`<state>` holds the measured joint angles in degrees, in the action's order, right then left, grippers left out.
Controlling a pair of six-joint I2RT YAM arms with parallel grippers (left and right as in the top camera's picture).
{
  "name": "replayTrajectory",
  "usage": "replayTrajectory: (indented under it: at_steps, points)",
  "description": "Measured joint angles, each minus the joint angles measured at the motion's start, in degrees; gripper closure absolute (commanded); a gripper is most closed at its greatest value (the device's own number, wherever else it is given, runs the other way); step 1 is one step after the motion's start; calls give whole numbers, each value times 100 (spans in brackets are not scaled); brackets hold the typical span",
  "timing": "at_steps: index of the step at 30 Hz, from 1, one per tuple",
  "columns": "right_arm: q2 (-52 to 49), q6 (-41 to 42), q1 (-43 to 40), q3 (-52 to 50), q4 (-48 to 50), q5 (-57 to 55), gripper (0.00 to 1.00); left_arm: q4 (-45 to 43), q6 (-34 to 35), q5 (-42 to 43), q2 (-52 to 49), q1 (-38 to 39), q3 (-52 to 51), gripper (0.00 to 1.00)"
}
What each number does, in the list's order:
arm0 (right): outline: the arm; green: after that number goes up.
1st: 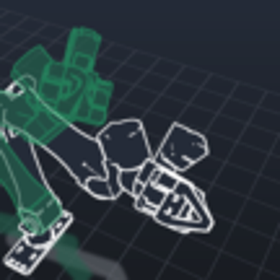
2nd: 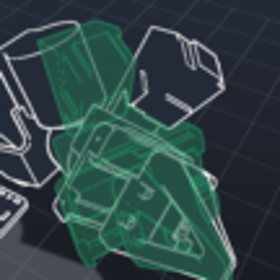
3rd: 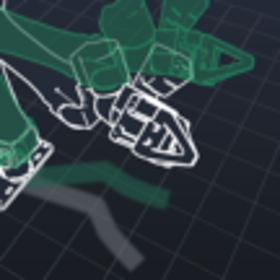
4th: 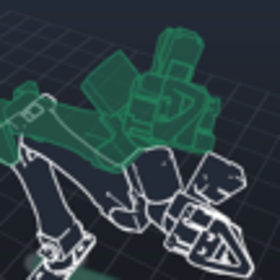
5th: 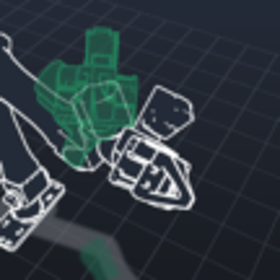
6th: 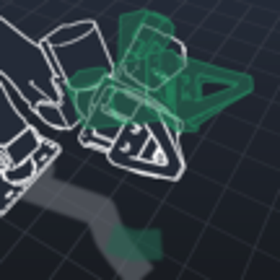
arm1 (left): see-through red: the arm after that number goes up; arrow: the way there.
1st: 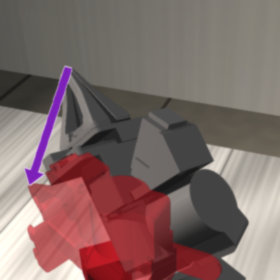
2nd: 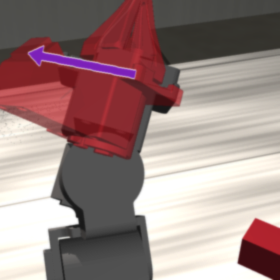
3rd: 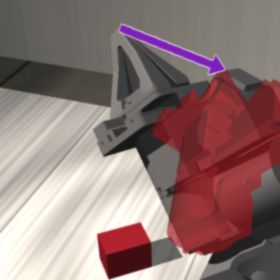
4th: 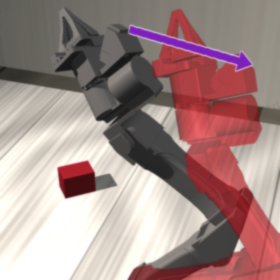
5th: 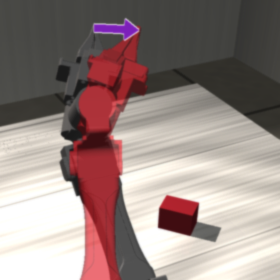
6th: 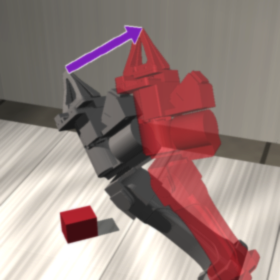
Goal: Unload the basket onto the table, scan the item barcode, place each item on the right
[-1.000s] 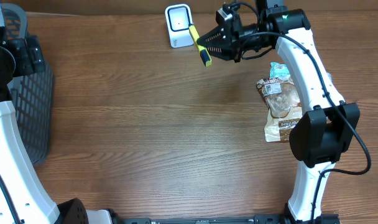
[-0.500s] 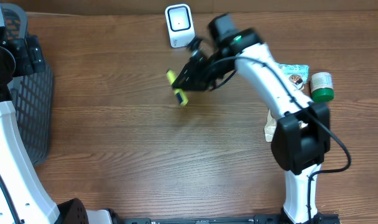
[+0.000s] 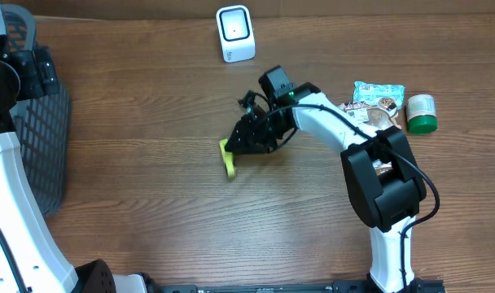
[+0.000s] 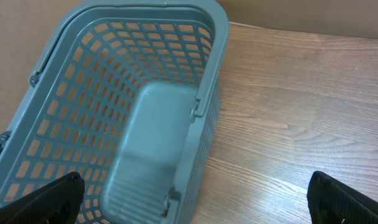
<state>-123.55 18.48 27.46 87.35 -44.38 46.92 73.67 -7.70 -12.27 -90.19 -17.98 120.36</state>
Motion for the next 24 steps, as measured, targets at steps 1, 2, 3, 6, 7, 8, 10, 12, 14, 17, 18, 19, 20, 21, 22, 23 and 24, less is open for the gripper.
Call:
replayTrajectory:
  at_steps: [1,2,3,6,7,8,10,12,14,17,18,19,20,21,22,23,24]
  points:
    - [-2,17,0,-63,24,-85,63,0,0,0,0,0,0,0]
    - [-7,44,0,-96,22,-162,63,0,0,0,0,0,0,0]
    - [-7,66,0,-125,24,-251,64,0,0,0,0,0,0,0]
    - [-9,105,0,-138,22,-522,60,0,0,0,0,0,0,0]
    - [-9,118,0,-138,13,-595,60,0,0,0,0,0,0,0]
    - [-9,101,0,-138,0,-675,60,0,0,0,0,0,0,0]
    - [-9,76,0,-127,-129,-807,60,0,0,0,0,0,0,0]
    - [-9,20,13,-87,-407,-949,60,0,0,0,0,0,0,1]
    - [-22,-35,44,46,-673,-1117,57,0,0,0,0,0,0,0]
    - [-28,-92,166,365,-824,-1338,51,0,0,0,0,0,0,0]
    - [-28,-107,229,455,-811,-1386,48,0,0,0,0,0,0,0]
    - [-28,-111,304,520,-787,-1423,46,0,0,0,0,0,0,0]
    - [-28,-149,404,566,-769,-1471,46,0,0,0,0,0,0,0]
    - [-28,-160,479,573,-772,-1504,46,0,0,0,0,0,0,0]
    - [-28,-164,573,573,-780,-1582,46,0,0,0,0,0,0,0]
    - [-28,-162,682,573,-800,-1674,46,0,0,0,0,0,0,0]
    - [-31,-162,767,573,-809,-1749,46,0,0,0,0,0,0,1]
